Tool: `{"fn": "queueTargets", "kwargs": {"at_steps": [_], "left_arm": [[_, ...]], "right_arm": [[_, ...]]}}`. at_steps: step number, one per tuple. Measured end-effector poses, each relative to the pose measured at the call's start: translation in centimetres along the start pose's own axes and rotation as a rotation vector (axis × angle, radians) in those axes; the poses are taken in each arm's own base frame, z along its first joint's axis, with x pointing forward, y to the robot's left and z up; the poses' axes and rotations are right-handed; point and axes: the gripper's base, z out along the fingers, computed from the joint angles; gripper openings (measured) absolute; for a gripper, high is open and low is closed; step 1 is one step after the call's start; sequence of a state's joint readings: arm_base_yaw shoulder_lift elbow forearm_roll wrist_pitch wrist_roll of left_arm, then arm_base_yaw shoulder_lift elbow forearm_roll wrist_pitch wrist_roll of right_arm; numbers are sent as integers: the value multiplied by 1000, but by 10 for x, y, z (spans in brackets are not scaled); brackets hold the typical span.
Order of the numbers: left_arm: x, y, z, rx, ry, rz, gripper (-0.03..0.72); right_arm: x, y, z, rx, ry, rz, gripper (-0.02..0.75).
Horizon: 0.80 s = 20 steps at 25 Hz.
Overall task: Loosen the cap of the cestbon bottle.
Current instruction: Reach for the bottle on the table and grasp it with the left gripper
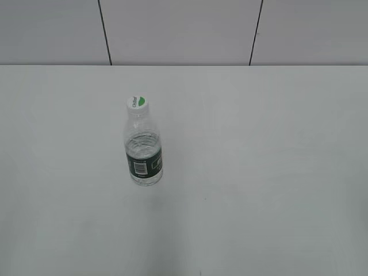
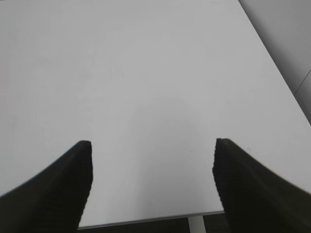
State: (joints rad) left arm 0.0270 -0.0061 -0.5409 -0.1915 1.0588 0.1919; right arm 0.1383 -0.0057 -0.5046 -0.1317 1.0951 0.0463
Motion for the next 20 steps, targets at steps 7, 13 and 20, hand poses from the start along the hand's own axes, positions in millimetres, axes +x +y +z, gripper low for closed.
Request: {"fn": "queueTargets", "kwargs": {"at_steps": [7, 13, 20], "left_arm": [[0, 0, 0, 0, 0, 0, 241], [0, 0, 0, 0, 0, 0, 241], [0, 0, 0, 0, 0, 0, 241]], "right_arm": [[0, 0, 0, 0, 0, 0, 591], [0, 0, 0, 0, 0, 0, 591], [0, 0, 0, 0, 0, 0, 591]]}}
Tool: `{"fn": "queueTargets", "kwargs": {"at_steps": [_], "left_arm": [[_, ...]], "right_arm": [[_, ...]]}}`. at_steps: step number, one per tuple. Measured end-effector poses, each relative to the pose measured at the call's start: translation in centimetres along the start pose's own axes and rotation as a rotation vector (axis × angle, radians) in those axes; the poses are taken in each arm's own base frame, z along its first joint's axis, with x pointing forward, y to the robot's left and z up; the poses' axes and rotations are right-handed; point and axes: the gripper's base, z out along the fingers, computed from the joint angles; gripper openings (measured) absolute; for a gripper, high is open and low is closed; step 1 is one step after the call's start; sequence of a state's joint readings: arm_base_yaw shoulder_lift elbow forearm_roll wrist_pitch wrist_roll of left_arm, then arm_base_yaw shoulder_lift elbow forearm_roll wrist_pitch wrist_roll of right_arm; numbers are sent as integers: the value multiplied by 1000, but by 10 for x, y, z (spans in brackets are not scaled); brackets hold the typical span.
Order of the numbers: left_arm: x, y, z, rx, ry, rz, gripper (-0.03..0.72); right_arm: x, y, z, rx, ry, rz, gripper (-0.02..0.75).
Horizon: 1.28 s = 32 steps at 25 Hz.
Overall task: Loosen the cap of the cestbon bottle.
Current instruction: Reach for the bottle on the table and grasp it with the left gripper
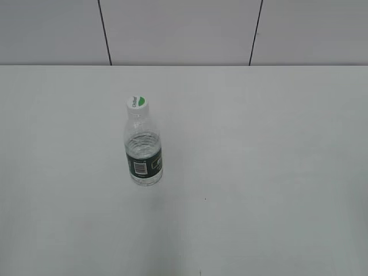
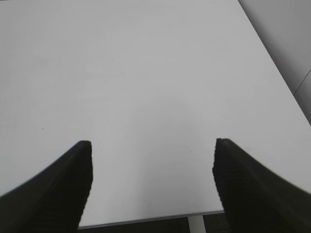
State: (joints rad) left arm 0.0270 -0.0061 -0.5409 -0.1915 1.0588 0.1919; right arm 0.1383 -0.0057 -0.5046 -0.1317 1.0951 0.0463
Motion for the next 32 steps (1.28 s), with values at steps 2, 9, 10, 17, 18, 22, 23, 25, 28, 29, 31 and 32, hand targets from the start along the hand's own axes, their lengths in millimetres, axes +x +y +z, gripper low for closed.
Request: {"fn": "queueTargets", "kwargs": {"at_steps": [2, 9, 10, 17, 18, 22, 23, 25, 28, 29, 31, 32], "left_arm": [[0, 0, 0, 0, 0, 0, 241], [0, 0, 0, 0, 0, 0, 241], [0, 0, 0, 0, 0, 0, 241], [0, 1, 0, -10, 2, 6, 240], [0, 1, 0, -12, 2, 7, 240], [0, 1, 0, -13, 3, 8, 242], [0, 1, 0, -13, 3, 8, 247], [0, 2, 1, -13, 11, 7, 273], [-3, 3, 6, -11, 44, 2, 333], [-3, 3, 8, -10, 54, 0, 355], [-8, 4, 10, -13, 52, -2, 380], [-12, 5, 10, -18, 25, -2, 386]], "right_arm": [[0, 0, 0, 0, 0, 0, 591], [0, 0, 0, 0, 0, 0, 591], [0, 0, 0, 0, 0, 0, 591], [0, 0, 0, 0, 0, 0, 591], [0, 0, 0, 0, 0, 0, 591], [0, 0, 0, 1, 0, 0, 591], [0, 0, 0, 5, 0, -3, 591], [0, -1, 0, 11, -1, -6, 591], [0, -1, 0, 14, -1, -7, 591], [-1, -1, 0, 13, -6, -7, 591], [-6, -1, -3, 12, -52, -6, 591], [-10, -2, -4, 11, -89, -6, 591]]}}
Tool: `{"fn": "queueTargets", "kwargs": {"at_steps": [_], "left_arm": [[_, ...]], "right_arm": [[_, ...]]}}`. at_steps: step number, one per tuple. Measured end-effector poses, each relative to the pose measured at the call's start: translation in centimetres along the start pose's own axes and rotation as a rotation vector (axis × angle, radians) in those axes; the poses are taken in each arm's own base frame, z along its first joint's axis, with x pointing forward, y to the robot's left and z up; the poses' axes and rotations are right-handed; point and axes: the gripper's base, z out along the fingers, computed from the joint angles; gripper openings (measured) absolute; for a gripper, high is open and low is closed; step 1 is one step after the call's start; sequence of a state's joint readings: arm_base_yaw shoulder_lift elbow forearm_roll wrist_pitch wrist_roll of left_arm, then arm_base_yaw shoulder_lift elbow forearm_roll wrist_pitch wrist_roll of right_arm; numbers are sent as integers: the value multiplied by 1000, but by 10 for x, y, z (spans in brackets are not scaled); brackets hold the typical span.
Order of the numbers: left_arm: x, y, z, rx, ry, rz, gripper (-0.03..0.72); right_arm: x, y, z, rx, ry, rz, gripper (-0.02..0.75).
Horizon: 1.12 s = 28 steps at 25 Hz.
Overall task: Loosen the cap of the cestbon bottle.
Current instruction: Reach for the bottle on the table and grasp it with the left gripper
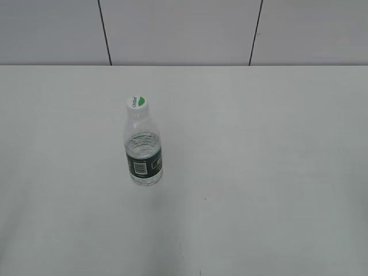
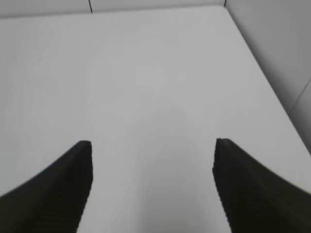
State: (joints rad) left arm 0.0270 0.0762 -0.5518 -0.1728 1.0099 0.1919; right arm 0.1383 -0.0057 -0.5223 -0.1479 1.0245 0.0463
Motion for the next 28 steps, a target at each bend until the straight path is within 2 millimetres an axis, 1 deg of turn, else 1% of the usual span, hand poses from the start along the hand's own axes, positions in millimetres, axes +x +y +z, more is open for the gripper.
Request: {"fn": "queueTargets", "kwargs": {"at_steps": [3, 6, 9, 12, 14, 17, 22, 25, 26, 28], "left_arm": [[-15, 3, 1, -28, -134, -1, 395], [-29, 8, 6, -65, -296, -6, 396], [-29, 12, 23, -92, -368, -17, 396], [-21, 17, 45, -110, -371, -32, 396], [-17, 20, 58, -120, -367, -44, 396], [-19, 24, 74, -140, -379, -55, 396], [-26, 31, 98, -165, -371, -73, 396], [-30, 35, 113, -186, -368, -70, 396], [-31, 37, 120, -190, -354, -69, 396], [-29, 40, 137, -197, -307, -68, 396]], "right_arm": [[-11, 0, -1, -1, -113, -2, 591], [-23, 0, 5, 3, -165, -16, 591], [-38, 3, 18, -8, -191, -27, 591], [-53, 6, 35, -21, -209, -39, 591], [-62, 9, 50, -32, -212, -47, 591], [-77, 14, 76, -52, -230, -58, 591], [-94, 23, 122, -92, -283, -69, 591], [-98, 29, 150, -114, -299, -82, 591], [-97, 31, 164, -124, -285, -84, 591], [-95, 35, 180, -137, -279, -84, 591]]}}
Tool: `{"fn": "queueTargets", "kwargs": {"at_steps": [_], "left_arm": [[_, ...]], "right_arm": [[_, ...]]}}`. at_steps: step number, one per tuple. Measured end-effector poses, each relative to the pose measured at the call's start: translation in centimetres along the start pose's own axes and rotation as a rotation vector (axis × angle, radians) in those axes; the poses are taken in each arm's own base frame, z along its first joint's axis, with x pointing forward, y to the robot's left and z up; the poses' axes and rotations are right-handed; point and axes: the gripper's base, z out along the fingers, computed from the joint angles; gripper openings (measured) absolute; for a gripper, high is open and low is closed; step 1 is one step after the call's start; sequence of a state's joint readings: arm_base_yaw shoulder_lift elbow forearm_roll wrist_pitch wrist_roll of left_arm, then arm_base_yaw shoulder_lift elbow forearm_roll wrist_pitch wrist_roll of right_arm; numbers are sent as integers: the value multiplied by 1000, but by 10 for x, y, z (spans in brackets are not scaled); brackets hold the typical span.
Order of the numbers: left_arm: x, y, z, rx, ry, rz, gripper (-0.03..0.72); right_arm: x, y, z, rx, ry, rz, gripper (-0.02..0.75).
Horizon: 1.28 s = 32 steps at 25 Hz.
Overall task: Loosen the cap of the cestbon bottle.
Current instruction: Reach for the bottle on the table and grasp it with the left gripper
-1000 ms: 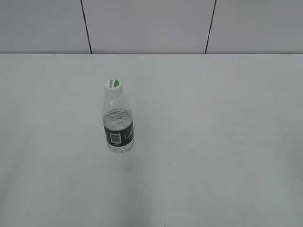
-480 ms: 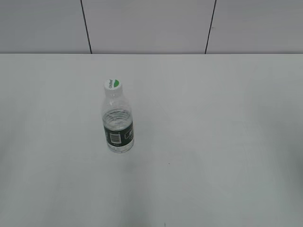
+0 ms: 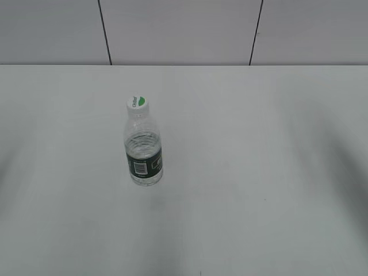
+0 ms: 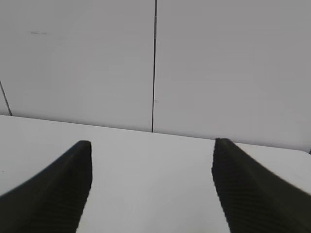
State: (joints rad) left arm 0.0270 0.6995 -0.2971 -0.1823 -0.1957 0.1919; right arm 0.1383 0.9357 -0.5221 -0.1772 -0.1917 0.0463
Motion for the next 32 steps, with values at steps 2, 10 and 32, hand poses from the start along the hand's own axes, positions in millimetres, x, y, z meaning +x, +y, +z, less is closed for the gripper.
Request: {"fn": "queueTargets", "kwargs": {"at_steps": [2, 10, 32], "left_arm": [[6, -1, 15, -4, 23, 4, 396], [48, -22, 73, 85, 107, 108, 396], [172, -77, 128, 1023, 224, 140, 438]], "right_arm": [[4, 1, 12, -11, -17, 2, 591], [22, 4, 36, -31, 35, 17, 591], [31, 5, 44, -37, 76, 24, 591]]}}
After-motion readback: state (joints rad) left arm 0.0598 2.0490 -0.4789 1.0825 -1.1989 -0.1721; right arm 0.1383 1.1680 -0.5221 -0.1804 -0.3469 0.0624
